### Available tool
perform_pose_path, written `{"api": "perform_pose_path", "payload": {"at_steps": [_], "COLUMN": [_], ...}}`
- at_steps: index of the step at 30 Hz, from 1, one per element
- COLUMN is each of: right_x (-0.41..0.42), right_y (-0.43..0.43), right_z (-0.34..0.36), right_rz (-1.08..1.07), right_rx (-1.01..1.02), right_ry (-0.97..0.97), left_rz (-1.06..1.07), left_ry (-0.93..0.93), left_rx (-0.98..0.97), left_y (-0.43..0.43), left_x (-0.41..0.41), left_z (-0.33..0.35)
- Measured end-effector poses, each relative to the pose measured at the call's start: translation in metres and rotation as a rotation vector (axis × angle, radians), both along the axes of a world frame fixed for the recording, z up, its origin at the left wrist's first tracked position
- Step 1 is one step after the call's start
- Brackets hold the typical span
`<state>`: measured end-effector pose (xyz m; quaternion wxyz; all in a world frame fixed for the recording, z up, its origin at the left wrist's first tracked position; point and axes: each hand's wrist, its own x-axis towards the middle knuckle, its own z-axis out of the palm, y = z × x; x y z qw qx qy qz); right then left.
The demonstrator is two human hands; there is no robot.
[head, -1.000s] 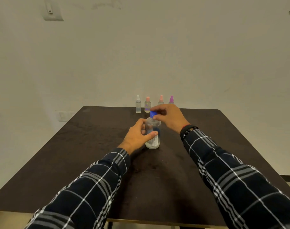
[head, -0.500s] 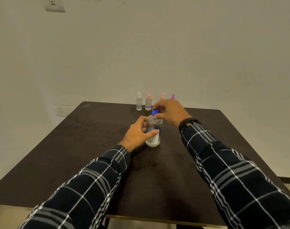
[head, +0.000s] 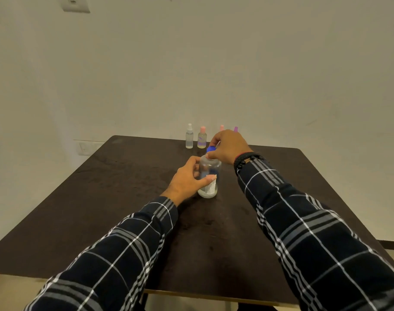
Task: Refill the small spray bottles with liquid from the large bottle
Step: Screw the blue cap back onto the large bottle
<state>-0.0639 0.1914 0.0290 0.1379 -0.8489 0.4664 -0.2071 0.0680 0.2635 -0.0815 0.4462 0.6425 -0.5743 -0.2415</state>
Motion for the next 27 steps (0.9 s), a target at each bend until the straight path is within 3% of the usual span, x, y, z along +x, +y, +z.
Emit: {"api": "perform_pose_path", "payload": {"at_steps": [4,8,12,19,27], "right_x": [0.006,0.001,-0.017,-0.038,-0.024], "right_y": [0.013,0.019,0.022,0.021,0.018], "right_z": [-0.015,-0.029,-0.04,-0.082,-0.099], "right_rz": [-0.118,-0.101,-0.025,0.047,0.01], "right_rx": [-0.044,-0.023,0.178,0.447,0.454], "right_ry": [-0.107,-0.136,-0.32,-0.313,-0.463], "left_rz": [0.002,0.003,-0.023,-0.087,-0.117], "left_ry": [0.001,-0.031,-0.016,-0.007,0.031], "left_rx": [-0.001,0.024,0.038,0.072,0.079], "left_y": [0.002,0.004,0.006,0.008,0.005], "left_x": [-0.002,-0.005,-0.004,-0.001,0.004], "left_z": [-0.001,0.004,0.004,0.006,-0.003]}}
